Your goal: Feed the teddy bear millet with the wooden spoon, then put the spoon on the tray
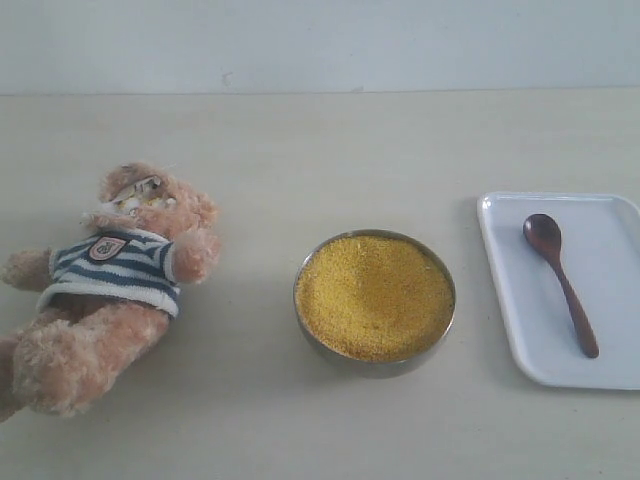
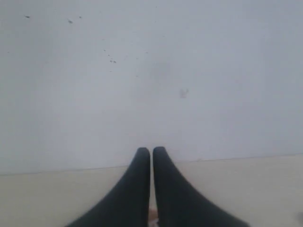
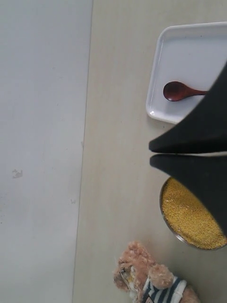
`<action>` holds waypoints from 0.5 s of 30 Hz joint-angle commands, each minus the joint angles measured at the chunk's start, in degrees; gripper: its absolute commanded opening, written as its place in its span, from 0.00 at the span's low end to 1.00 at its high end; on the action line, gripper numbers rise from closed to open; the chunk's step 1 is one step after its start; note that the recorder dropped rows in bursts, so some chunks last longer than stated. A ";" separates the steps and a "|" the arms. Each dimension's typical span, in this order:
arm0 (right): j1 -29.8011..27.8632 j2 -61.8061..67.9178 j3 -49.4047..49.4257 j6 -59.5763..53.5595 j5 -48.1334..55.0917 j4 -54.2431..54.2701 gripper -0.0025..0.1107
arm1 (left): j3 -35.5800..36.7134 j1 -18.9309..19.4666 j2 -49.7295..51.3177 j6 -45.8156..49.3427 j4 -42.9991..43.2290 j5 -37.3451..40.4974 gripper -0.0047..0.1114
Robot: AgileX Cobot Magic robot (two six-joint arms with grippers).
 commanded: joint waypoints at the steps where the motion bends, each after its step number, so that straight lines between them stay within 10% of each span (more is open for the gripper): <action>1: -0.14 -0.30 -0.09 -0.08 -0.14 -0.07 0.02 | 6.31 2.76 -7.61 2.40 0.41 -2.20 0.07; 15: -0.14 -0.30 -0.09 -0.22 -0.14 -0.07 0.02 | 14.22 5.66 -11.43 2.10 0.70 -0.92 0.07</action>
